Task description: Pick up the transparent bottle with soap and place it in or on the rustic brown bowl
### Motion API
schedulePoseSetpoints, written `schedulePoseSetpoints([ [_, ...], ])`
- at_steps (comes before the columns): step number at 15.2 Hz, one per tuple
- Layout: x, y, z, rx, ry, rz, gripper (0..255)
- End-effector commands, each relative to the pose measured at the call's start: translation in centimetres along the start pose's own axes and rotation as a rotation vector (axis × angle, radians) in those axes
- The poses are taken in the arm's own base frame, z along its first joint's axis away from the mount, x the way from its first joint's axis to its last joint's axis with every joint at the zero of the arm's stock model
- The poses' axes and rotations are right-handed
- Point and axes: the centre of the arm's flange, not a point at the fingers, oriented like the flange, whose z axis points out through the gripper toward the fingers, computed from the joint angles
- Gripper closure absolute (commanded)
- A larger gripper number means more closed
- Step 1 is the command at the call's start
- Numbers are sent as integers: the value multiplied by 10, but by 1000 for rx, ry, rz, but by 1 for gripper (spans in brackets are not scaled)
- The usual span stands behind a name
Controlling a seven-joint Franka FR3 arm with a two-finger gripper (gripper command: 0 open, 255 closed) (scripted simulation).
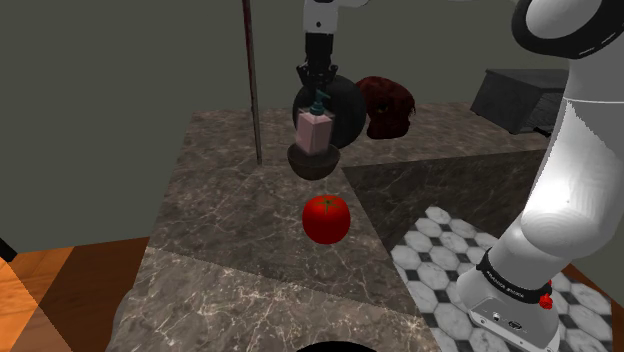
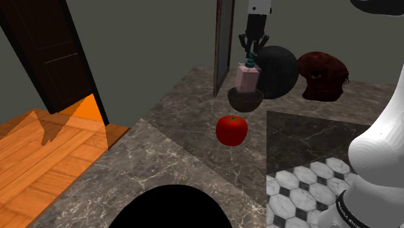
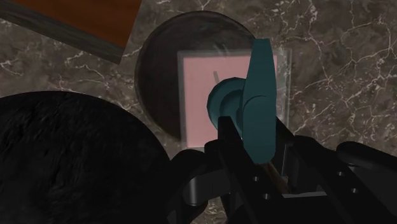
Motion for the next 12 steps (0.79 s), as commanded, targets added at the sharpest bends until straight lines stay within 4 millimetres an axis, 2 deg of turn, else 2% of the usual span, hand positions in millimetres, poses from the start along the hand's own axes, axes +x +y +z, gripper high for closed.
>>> schedulePoseSetpoints([
  [1, 1, 1, 11, 0, 1, 0, 255],
  [4, 3, 2, 26, 0, 1, 0, 255],
  [11, 3, 2, 26, 0, 1, 0, 255],
  [12, 3, 2, 26, 0, 1, 0, 0],
])
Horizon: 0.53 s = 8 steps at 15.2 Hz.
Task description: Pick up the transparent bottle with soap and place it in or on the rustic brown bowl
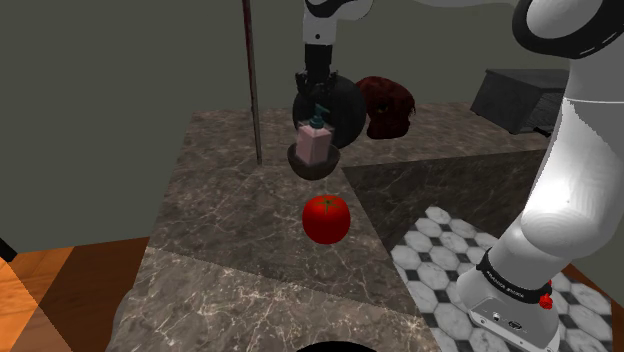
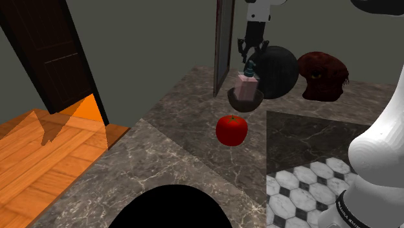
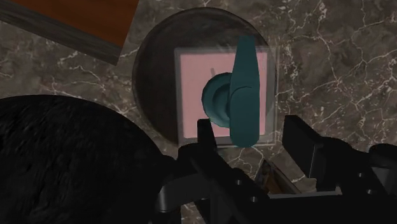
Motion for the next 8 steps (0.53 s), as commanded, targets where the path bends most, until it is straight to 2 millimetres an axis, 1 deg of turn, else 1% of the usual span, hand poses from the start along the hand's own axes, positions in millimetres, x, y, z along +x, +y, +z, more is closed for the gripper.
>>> schedulePoseSetpoints([
  [1, 0, 0, 0, 0, 0, 0, 0],
  [5, 0, 0, 0, 0, 0, 0, 0],
  [8, 0, 0, -40, 0, 0, 0, 0],
])
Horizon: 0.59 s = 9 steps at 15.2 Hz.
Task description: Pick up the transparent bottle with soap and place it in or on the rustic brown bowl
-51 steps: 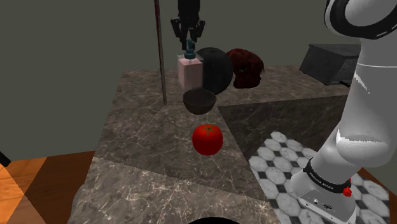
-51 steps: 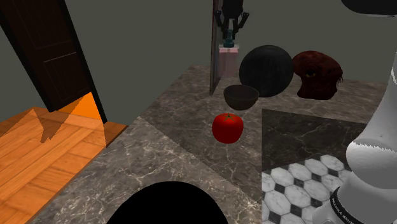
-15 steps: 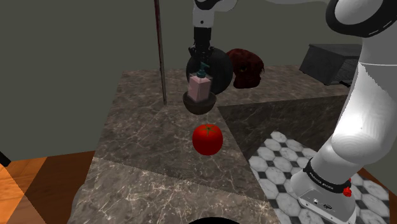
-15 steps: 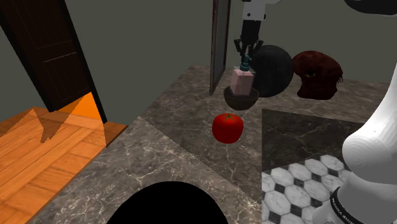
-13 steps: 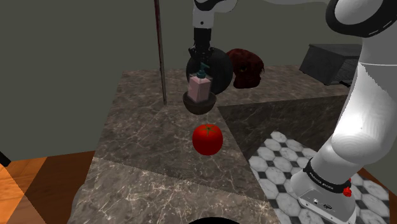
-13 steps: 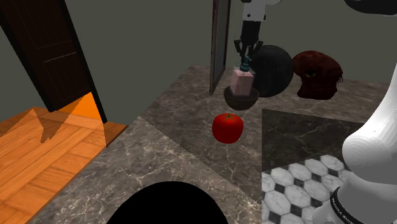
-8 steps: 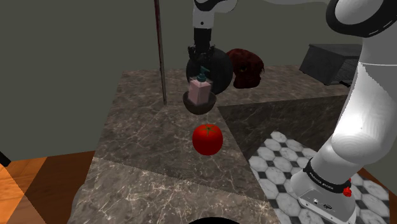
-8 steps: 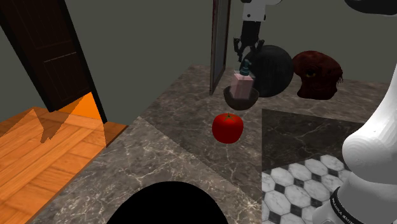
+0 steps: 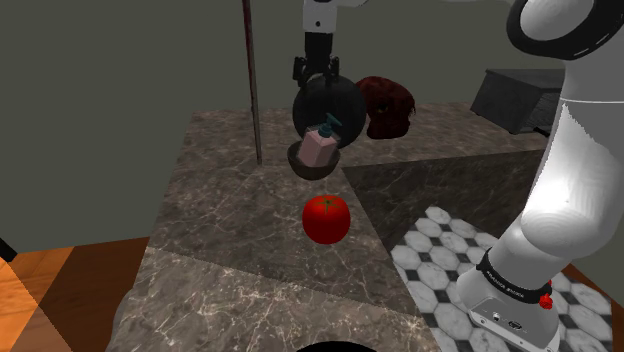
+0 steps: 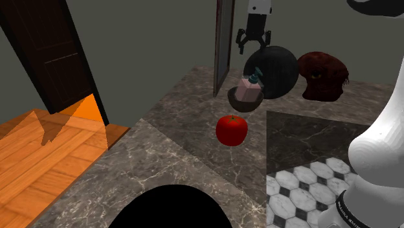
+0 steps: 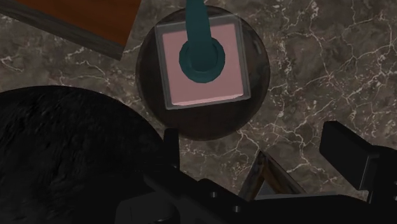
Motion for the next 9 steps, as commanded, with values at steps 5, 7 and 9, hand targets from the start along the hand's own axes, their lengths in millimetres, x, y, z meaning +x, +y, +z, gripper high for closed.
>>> schedulePoseSetpoints([
  [5, -2, 0, -22, 0, -1, 0, 0],
  [7, -2, 0, -22, 0, -1, 0, 0],
  [9, -2, 0, -22, 0, -1, 0, 0],
])
